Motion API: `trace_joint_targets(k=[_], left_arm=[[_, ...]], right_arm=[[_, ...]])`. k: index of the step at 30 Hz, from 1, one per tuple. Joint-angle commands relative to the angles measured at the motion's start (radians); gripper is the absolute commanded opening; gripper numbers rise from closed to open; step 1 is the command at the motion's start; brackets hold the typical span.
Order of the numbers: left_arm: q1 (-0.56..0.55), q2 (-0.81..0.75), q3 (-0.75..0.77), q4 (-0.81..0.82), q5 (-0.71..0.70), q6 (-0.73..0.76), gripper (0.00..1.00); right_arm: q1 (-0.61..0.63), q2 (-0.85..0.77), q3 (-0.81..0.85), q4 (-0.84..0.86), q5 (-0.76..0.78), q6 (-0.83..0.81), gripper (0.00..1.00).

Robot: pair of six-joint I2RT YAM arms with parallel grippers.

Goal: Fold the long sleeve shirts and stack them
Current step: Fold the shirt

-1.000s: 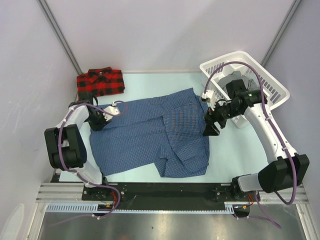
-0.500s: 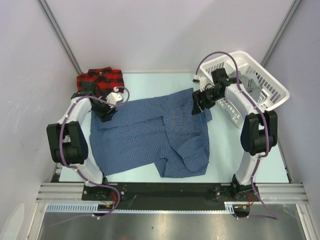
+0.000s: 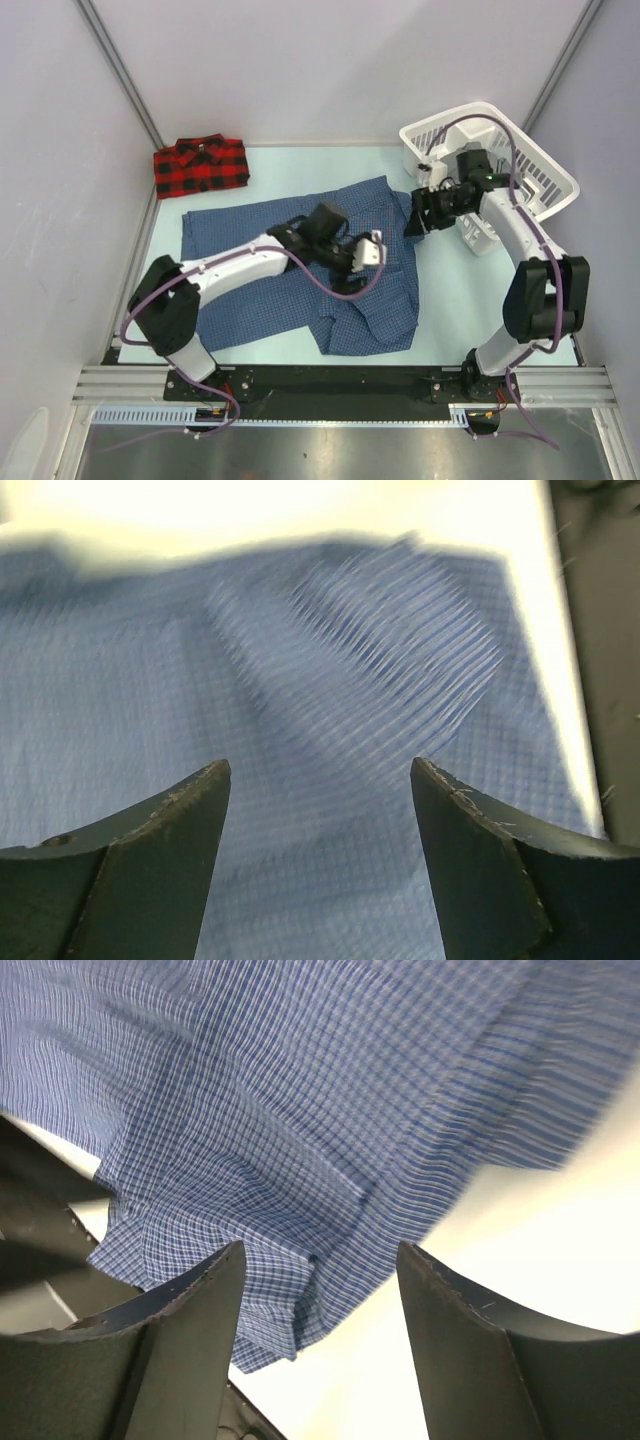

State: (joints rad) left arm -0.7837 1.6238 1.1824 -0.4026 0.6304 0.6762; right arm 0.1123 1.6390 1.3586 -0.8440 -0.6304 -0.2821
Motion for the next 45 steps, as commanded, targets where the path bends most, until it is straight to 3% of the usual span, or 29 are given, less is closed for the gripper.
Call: trace_joint_targets(k=[1,8,11,13,14,16,17,20,31,38,42,45], left_arm=[[-0.115,0.077,0.049,0.119,-0.046,-0.101,0.79],[-0.23,0.208,0.115,0.096,-0.08,-0.178,0.86],[-0.272,0.254,0.12,0.096,-0.112,-0.208,0.81],[-0.281,0.275,0.123,0.093,-0.152,-0.219,0.7],[-0.281,0.283,0.122,0.084,-0.164,-0.219,0.54],[-0.281,0.275,0.111,0.071,-0.152,-0.181,0.37],[-0.281,0.265,0.09,0.058,-0.134,-0.162,0.22],[-0.281,0.185,0.043,0.042,-0.043,-0.101,0.0],[-0.279,0.025,-0.03,-0.06,0.183,0.034,0.0],[-0.279,0.05,0.066,-0.315,0.247,0.212,0.0],[-0.279,0.07,0.072,-0.36,0.281,0.223,0.0],[-0.278,0.08,0.062,-0.299,0.261,0.136,0.01]], right_arm=[[-0.034,-0.083,-0.019,0.014,-0.031,-0.011,0.66],[-0.054,-0.177,-0.076,0.057,-0.041,0.032,0.66],[-0.063,-0.203,-0.111,0.065,-0.046,0.037,0.66],[-0.065,-0.218,-0.134,0.072,-0.051,0.047,0.66],[-0.065,-0.222,-0.141,0.078,-0.054,0.049,0.66],[-0.065,-0.231,-0.156,0.091,-0.049,0.054,0.66],[-0.065,-0.231,-0.158,0.094,-0.048,0.054,0.66],[-0.069,-0.242,-0.167,0.094,-0.051,0.043,0.65],[-0.071,-0.231,-0.162,0.154,-0.066,0.044,0.64],[-0.071,-0.177,-0.105,0.197,-0.068,0.054,0.65],[-0.071,-0.159,-0.082,0.233,-0.071,0.072,0.65],[-0.068,-0.151,-0.076,0.253,-0.081,0.086,0.65]])
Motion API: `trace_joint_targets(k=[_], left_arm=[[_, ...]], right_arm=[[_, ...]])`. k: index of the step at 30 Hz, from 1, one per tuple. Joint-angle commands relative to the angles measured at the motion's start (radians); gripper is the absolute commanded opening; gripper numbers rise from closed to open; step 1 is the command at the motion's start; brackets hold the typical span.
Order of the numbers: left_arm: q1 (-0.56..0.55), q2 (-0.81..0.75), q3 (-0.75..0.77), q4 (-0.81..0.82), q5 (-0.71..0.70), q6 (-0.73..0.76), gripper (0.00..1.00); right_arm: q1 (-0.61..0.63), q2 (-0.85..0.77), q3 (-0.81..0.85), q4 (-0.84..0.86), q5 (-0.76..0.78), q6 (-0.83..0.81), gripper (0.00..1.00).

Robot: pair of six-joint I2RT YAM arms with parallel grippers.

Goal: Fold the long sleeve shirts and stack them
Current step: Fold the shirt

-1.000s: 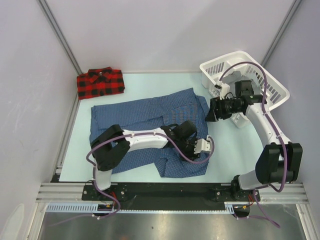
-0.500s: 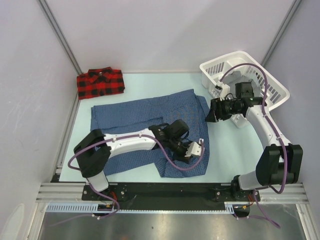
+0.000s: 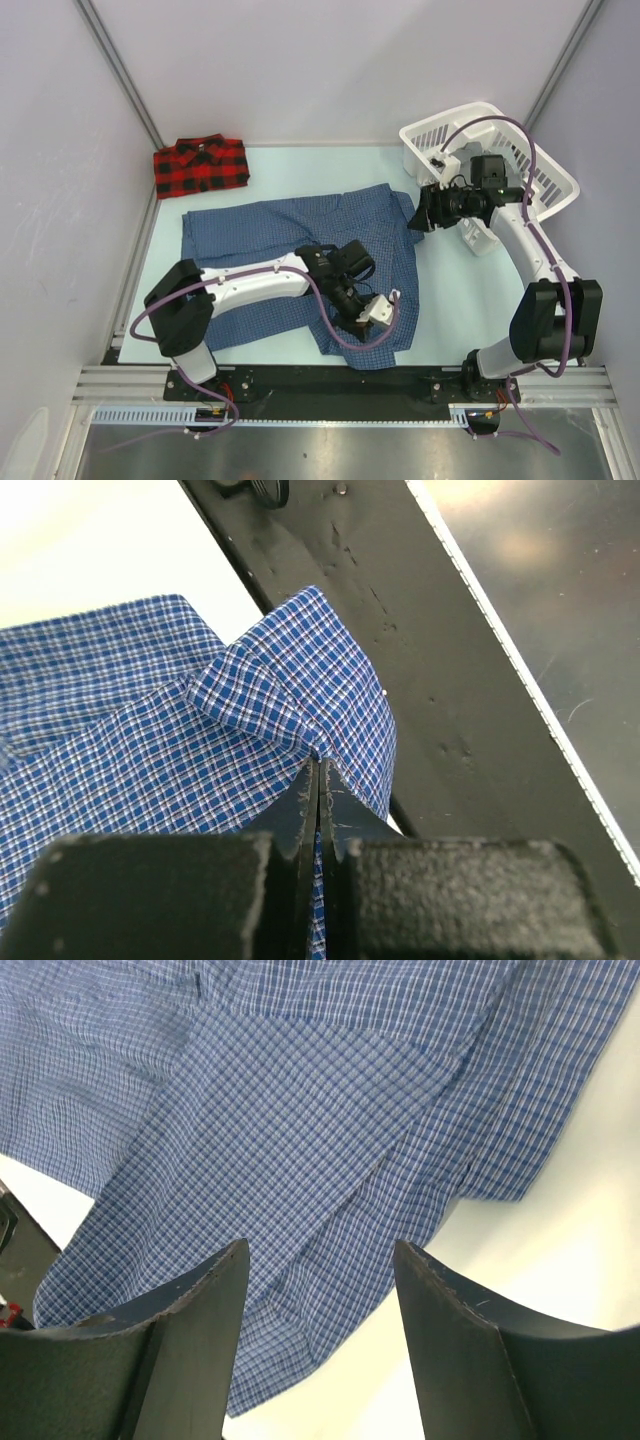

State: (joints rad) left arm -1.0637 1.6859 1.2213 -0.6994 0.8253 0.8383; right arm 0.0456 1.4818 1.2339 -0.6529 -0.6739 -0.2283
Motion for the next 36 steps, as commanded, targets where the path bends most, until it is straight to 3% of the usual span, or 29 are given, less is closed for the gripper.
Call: trace_joint_targets(k=[1,5,12,14,15,19,22,25,27,29,33,34,36], left_arm=[[0.005,0.012,0.014,0.038,0.051,-0.063,0.02],[0.108,0.021,0.003,0.227,0.093,-0.275,0.05],[0.365,0.162,0.156,0.287,0.254,-0.479,0.09],[0.461,0.199,0.176,0.299,0.276,-0.525,0.17],[0.497,0.205,0.17,0.316,0.276,-0.553,0.26],[0.735,0.163,0.028,0.477,0.241,-0.709,0.51],[0.801,0.058,-0.029,0.424,0.161,-0.62,0.69],[0.756,-0.06,-0.046,0.33,0.01,-0.475,0.81],[0.711,-0.124,-0.058,0.286,-0.06,-0.429,0.83],[0.613,-0.164,-0.081,0.284,-0.162,-0.365,0.94],[0.352,-0.219,-0.15,0.385,-0.458,-0.271,1.0],[0.264,-0.185,-0.135,0.386,-0.498,-0.252,0.99],[0.191,-0.126,-0.05,0.376,-0.615,-0.257,0.99]], right_arm=[[0.0,0.006,0.05,0.067,-0.041,0.033,0.66],[0.0,-0.003,0.05,0.065,-0.068,0.029,0.69],[0.017,0.023,0.085,0.036,-0.088,-0.009,0.76],[0.029,0.044,0.102,0.023,-0.096,-0.013,0.76],[0.037,0.064,0.113,0.013,-0.099,-0.013,0.76],[0.076,0.097,0.098,0.004,-0.107,-0.014,0.76],[0.099,0.115,0.073,0.004,-0.115,-0.005,0.75],[0.096,0.118,0.047,-0.042,-0.139,-0.022,0.73],[0.096,0.104,0.029,-0.08,-0.15,-0.075,0.72],[0.1,0.081,-0.008,-0.099,-0.126,-0.108,0.72],[0.044,0.078,-0.043,-0.109,-0.147,-0.073,0.72],[0.005,0.081,-0.042,-0.109,-0.148,-0.066,0.72],[-0.029,0.083,-0.036,-0.11,-0.159,-0.042,0.72]])
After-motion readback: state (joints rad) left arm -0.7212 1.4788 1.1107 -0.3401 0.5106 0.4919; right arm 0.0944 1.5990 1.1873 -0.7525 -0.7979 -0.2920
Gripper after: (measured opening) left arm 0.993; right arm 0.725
